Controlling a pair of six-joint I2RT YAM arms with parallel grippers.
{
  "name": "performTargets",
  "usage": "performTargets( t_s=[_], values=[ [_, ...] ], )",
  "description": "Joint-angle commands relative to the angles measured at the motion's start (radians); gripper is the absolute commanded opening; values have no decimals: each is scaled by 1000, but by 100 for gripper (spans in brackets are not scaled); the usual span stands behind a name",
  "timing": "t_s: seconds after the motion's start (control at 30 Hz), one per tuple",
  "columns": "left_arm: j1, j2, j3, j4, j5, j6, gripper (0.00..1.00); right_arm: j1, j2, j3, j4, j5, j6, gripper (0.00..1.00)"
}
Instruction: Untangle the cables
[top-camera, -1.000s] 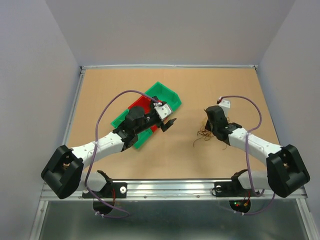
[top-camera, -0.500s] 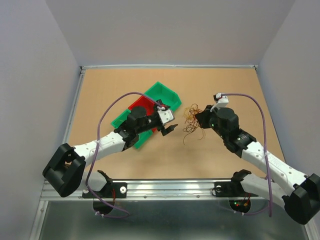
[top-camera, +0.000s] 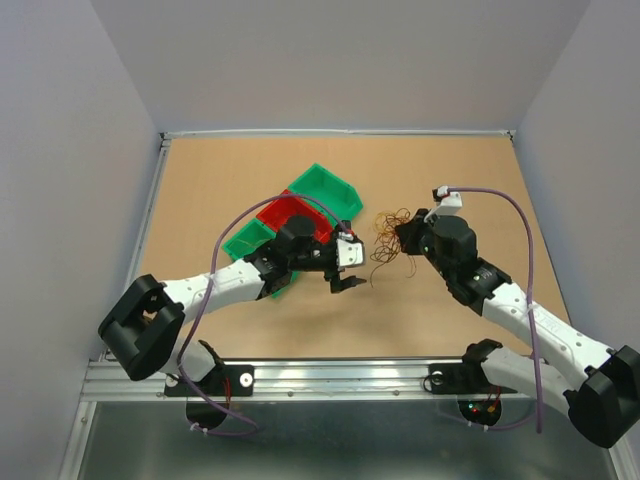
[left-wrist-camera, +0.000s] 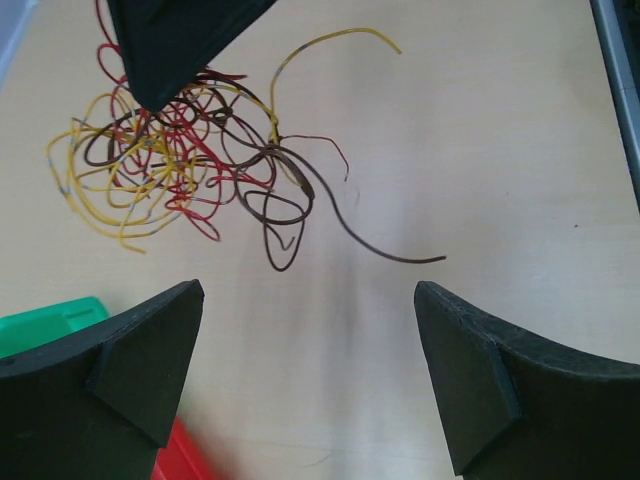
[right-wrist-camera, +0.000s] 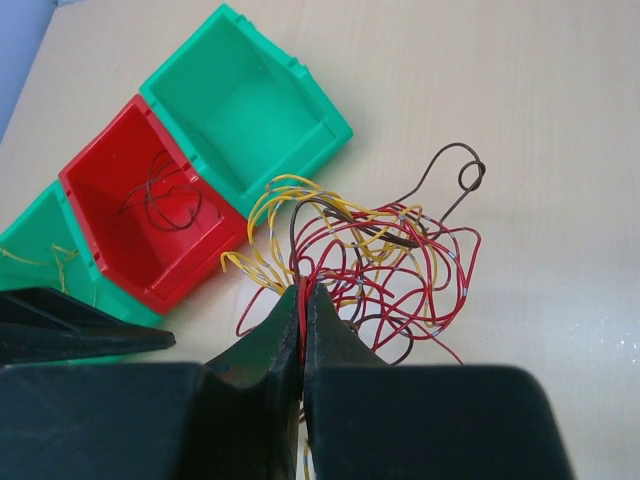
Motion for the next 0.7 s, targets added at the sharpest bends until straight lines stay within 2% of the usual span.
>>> performTargets(
  t_s=[0.0,0.17,0.47,0.67],
  values=[
    [-11,31,83,-30,35,-32,99,2,-3,-15,64,112,51,1],
    [-13,58,109,-41,54,-70,99,2,6,-24,79,200,73,0],
    [-14,144,195,-83,59,-138,98,3,26,-29,113,254,85,1],
    [-20,268,285,-99,15,-196,91,9,29,-36,141,281,97,1]
  ],
)
